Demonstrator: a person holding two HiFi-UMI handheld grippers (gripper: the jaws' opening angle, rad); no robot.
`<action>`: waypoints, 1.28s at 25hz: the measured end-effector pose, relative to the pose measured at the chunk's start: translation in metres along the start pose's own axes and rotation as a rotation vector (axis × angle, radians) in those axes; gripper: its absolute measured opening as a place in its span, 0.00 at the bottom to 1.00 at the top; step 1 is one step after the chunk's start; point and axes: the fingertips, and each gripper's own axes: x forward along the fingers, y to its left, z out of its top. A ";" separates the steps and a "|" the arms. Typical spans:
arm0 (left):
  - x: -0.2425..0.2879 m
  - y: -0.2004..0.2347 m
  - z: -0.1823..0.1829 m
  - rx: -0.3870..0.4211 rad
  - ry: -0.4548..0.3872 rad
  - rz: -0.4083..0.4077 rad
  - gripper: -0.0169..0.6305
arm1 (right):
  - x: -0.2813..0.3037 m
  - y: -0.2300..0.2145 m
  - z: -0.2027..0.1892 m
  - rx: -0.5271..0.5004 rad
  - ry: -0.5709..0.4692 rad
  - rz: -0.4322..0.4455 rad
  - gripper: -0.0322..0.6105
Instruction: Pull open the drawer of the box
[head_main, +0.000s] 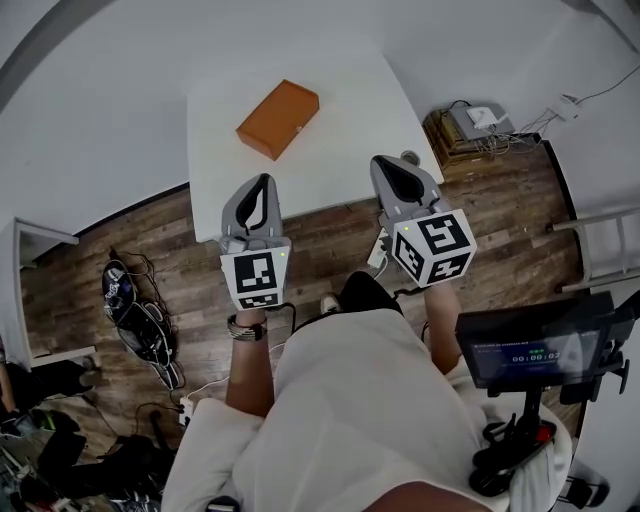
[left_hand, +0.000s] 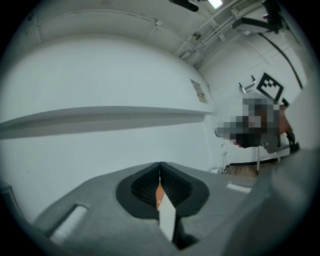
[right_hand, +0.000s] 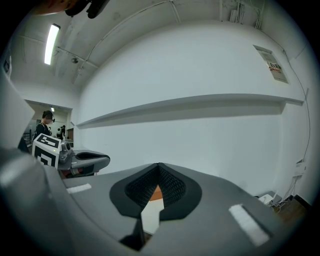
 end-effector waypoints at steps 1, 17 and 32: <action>0.000 0.002 -0.002 -0.002 0.002 0.001 0.04 | 0.002 0.001 0.000 -0.001 0.001 0.001 0.05; 0.056 0.035 -0.037 0.002 0.083 0.014 0.09 | 0.075 -0.013 -0.004 -0.005 0.030 0.048 0.06; 0.158 0.069 -0.092 0.000 0.208 0.034 0.09 | 0.201 -0.053 -0.046 -0.017 0.172 0.145 0.14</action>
